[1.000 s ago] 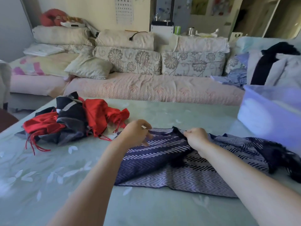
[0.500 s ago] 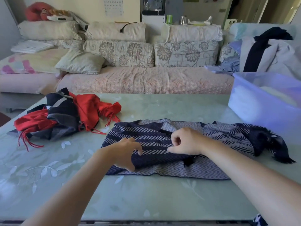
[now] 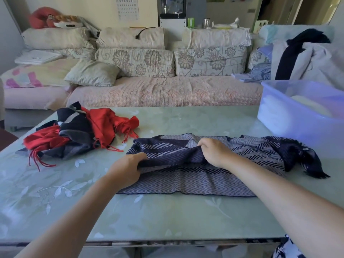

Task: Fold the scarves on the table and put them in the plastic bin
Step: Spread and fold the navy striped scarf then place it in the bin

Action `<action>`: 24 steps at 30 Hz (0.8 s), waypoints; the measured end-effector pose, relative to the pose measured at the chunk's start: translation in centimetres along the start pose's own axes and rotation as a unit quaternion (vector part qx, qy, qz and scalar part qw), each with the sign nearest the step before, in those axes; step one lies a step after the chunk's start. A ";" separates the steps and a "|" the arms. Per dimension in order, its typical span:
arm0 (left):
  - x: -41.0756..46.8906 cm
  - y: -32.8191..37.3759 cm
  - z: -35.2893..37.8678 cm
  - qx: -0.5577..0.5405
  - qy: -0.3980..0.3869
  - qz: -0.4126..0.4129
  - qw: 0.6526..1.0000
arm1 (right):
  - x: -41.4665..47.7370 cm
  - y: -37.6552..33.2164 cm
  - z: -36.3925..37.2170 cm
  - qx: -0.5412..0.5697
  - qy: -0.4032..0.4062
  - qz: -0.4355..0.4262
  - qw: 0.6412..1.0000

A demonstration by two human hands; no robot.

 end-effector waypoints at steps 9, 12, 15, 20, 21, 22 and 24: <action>0.0 0.7 0.1 -0.178 -0.296 -0.093 0.934 | -1.9 0.4 1.7 -0.122 -0.245 0.039 0.961; 3.6 -0.4 -2.0 -0.144 -0.116 -0.076 0.980 | 1.0 -0.4 0.1 -0.137 -0.064 -0.021 0.988; 6.2 -1.8 -2.2 -0.077 -0.003 -0.088 0.993 | 3.2 -1.3 0.3 -0.094 0.020 -0.030 0.995; 9.4 -4.0 -0.6 -0.045 -0.005 -0.069 0.997 | 7.4 -3.7 3.7 -0.045 0.004 -0.083 0.996; 9.9 -4.3 0.0 -0.043 -0.032 -0.062 0.997 | 8.2 -4.5 4.3 -0.041 0.002 -0.098 0.994; 10.4 -4.5 0.5 -0.043 -0.063 -0.056 0.996 | 8.9 -5.4 4.9 -0.044 -0.004 -0.113 0.993; 10.9 -4.7 1.1 -0.058 -0.111 -0.050 0.991 | 10.4 -6.4 6.5 -0.059 -0.035 -0.127 0.990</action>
Point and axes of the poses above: each hand's wrist, its own x-axis towards the middle knuckle, its own z-axis out of the palm, y = z × x, the point moved 7 cm from there along x, towards the middle knuckle, and after that the axes turned 2 degrees about y, right-handed, at the moved point
